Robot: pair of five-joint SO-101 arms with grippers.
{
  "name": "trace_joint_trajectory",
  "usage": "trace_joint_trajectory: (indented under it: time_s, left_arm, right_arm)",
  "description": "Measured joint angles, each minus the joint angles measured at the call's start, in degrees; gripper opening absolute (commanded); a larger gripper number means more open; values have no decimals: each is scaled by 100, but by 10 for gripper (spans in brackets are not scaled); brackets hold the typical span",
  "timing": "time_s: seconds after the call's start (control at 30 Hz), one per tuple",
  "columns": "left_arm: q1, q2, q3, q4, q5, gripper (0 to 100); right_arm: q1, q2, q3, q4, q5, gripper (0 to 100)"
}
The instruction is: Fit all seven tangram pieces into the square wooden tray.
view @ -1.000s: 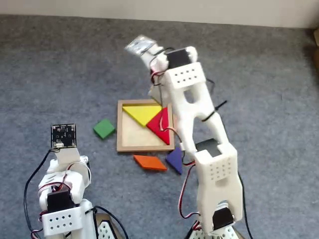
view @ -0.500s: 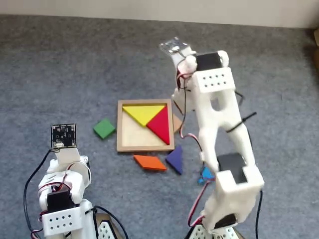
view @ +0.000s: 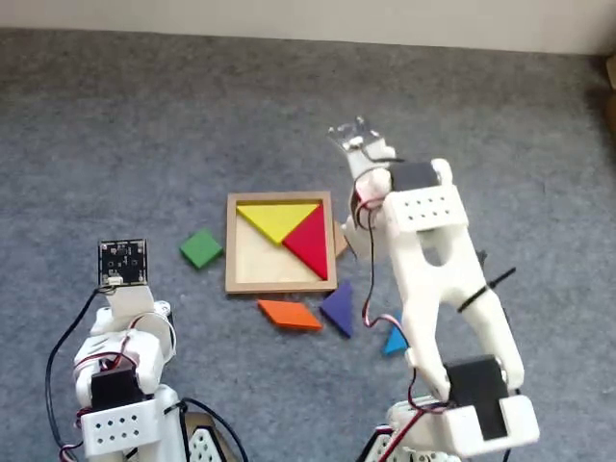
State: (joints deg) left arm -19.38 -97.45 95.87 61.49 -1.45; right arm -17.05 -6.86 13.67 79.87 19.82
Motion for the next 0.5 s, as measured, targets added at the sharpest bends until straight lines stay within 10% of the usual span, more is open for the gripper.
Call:
trace_joint_trajectory:
  time_s: [0.5]
  left_arm:
    - [-97,237,-2163,659,-1451,69]
  right_arm:
    - [1345,-818,2532,-1943,-167,147]
